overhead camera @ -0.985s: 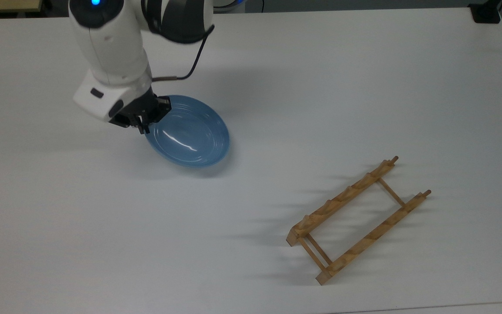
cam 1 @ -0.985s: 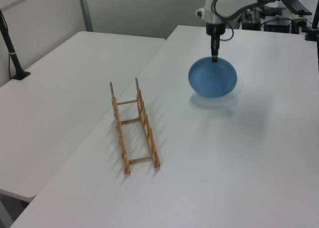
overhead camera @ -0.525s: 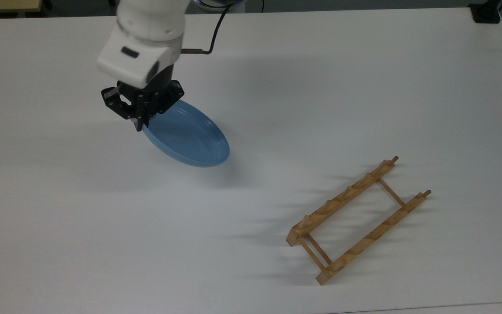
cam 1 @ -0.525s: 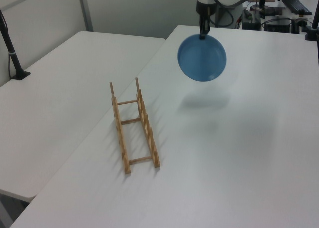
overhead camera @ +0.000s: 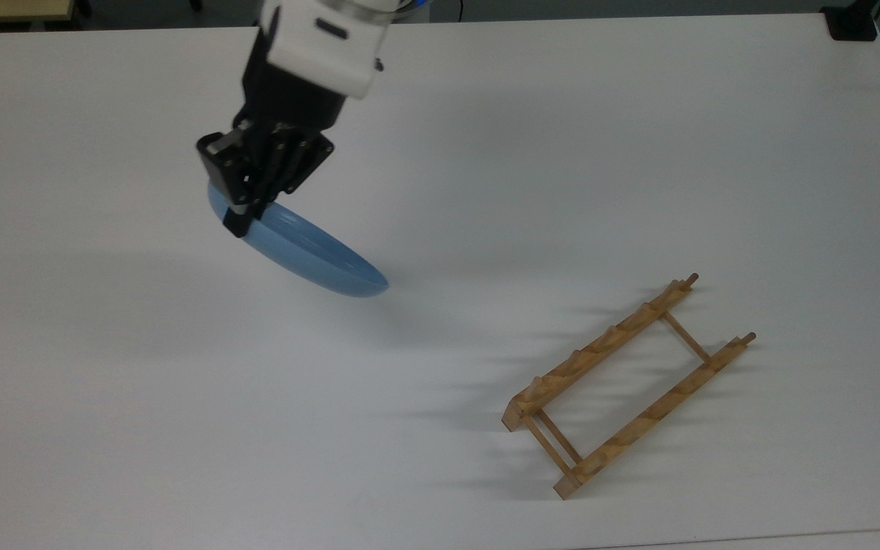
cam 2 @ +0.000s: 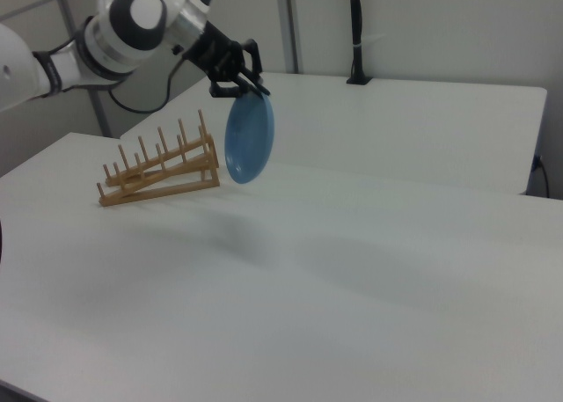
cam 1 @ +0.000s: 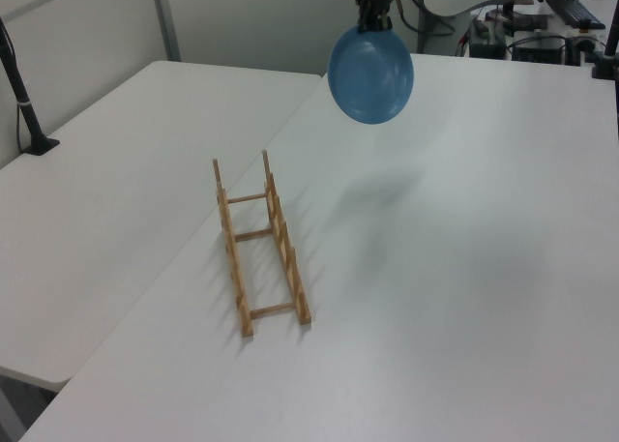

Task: Place plate in plate rack
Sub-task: 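Lift the plate upright and carry it over the wooden rack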

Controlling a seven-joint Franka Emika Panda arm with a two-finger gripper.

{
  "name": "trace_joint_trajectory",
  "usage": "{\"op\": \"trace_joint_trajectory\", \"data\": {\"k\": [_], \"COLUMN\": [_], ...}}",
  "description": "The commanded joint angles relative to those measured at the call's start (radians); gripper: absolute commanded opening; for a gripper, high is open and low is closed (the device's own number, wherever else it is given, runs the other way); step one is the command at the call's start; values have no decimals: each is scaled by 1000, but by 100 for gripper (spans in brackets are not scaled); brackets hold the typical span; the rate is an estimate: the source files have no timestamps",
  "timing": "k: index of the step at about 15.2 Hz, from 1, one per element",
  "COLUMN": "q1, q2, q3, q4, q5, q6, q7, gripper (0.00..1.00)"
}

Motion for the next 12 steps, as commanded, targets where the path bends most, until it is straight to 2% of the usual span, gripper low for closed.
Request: {"op": "trace_joint_trajectory", "data": {"k": [1,3,5,6,10,12], "q1": [150,178,169,165,114,111], "q2": [4,10,19,33,39,56], "q3": [-112,-129,-107,-81,75,114], "q4": [37,43,92,114,125,132], "q5": [-23,-38,-151,-190,-383,-455], "q6": [31,31,34,34,27,22], "q7": [-5,30,116,175,360,441], "gripper": [0,0,0,0,0,0]}}
